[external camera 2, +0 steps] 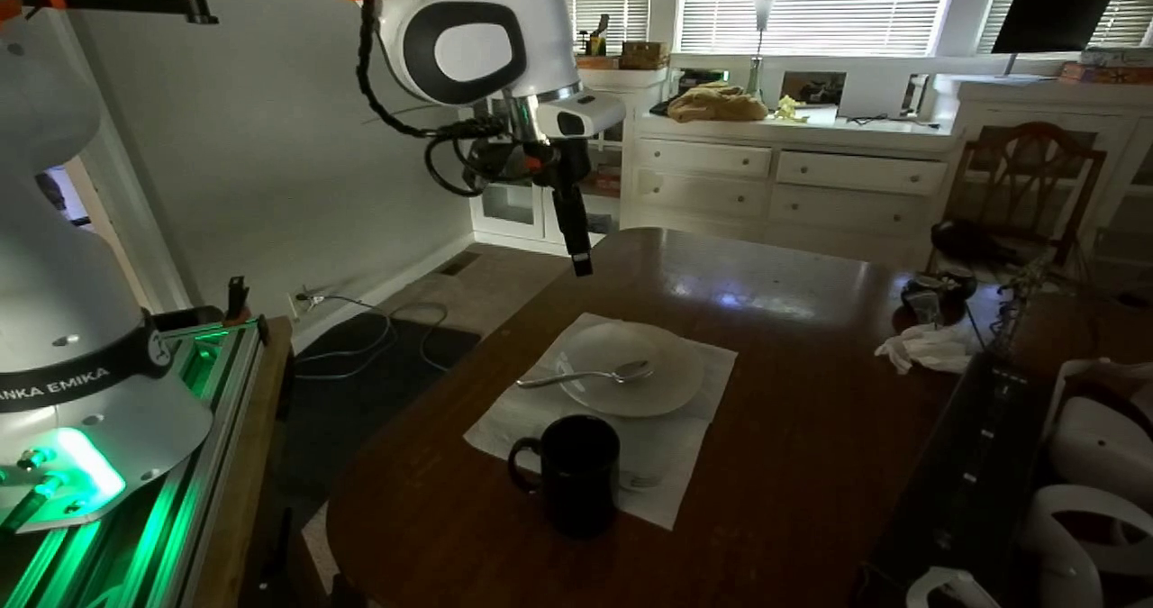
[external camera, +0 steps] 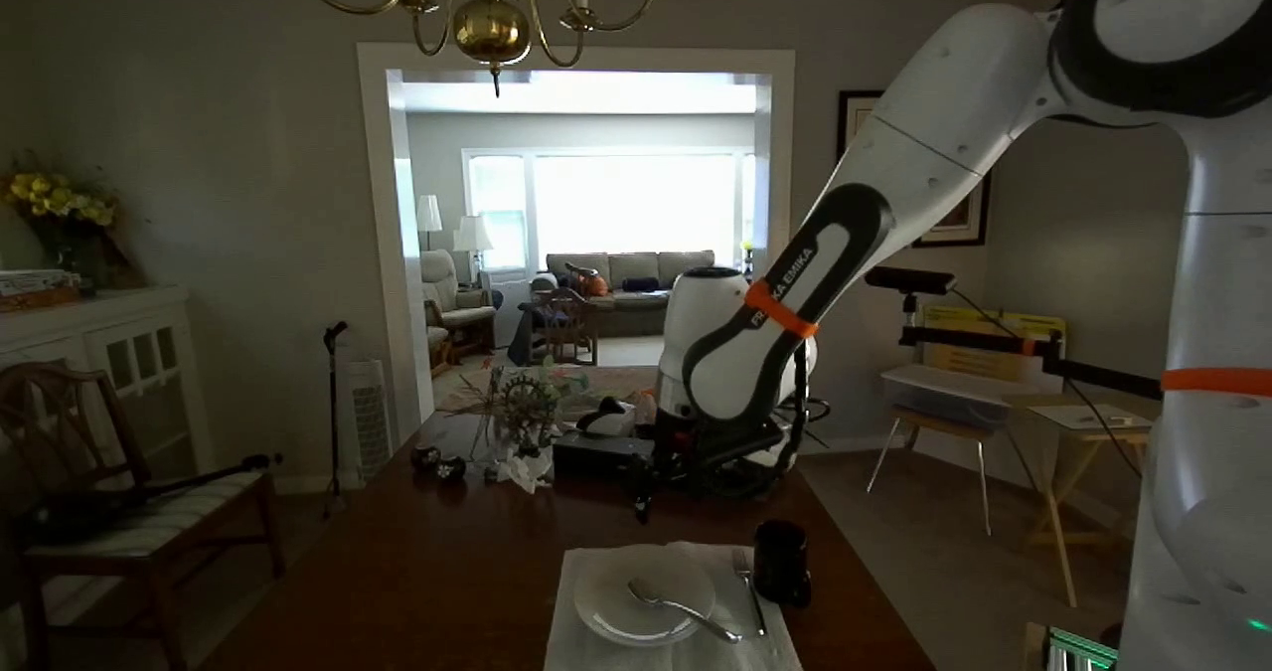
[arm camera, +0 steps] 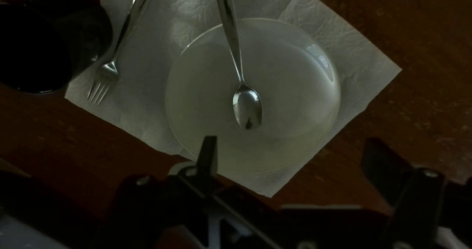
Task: Move the spoon, which is on the plate, closer to the fork
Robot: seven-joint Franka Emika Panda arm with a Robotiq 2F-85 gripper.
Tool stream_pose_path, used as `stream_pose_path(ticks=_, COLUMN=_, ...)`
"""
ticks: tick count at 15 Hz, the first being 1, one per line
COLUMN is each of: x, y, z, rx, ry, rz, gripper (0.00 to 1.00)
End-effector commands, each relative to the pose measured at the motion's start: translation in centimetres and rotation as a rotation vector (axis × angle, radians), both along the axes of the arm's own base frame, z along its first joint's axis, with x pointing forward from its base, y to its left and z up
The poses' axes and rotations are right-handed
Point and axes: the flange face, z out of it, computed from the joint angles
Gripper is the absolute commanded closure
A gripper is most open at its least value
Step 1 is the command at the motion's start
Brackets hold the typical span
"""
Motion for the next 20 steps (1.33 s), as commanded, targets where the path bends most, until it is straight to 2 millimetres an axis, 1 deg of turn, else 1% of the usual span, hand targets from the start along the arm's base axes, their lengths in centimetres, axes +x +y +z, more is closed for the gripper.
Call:
stream_pose_path(ticks=1, x=1.4, y=-0.6, z=-3.9, rx=-0.075, ry=0.007, rz=0.020, gripper=0.00)
stream_pose_path(ticks=2, x=1.6, y=-1.0, z=-5.0, rx=-0.093, ry=0.025, rz=0.020, gripper=0.00)
stream_pose_path(ticks=4, x=2.0, y=-1.4, z=-6.6, rx=-0.117, ry=0.057, rz=0.022, gripper=0.00)
stream_pose_path(ticks=6, x=2.1, y=-1.4, z=-8.1, rx=-0.105, ry=0.102, rz=0.029, gripper=0.00)
stream_pose_path(ticks=7, x=2.2, y=-1.2, z=-8.7, rx=-0.096, ry=0.117, rz=0.030, gripper=0.00)
stream_pose_path(ticks=8, x=1.6, y=0.2, z=-9.6, rx=-0.009, ry=0.181, rz=0.091, gripper=0.00)
stream_pose_path(ticks=9, x=1.4, y=-1.2, z=-8.2, rx=-0.078, ry=0.116, rz=0.037, gripper=0.00)
stream_pose_path(ticks=11, x=1.3, y=0.1, z=-9.3, rx=-0.028, ry=0.155, rz=0.079, gripper=0.00)
stream_pose_path(ticks=12, x=1.3, y=0.4, z=-9.5, rx=-0.021, ry=0.159, rz=0.087, gripper=0.00)
stream_pose_path(ticks=14, x=1.3, y=0.4, z=-9.5, rx=-0.019, ry=0.159, rz=0.089, gripper=0.00)
stream_pose_path(ticks=20, x=1.4, y=-1.2, z=-13.5, rx=-0.009, ry=0.226, rz=0.160, gripper=0.00)
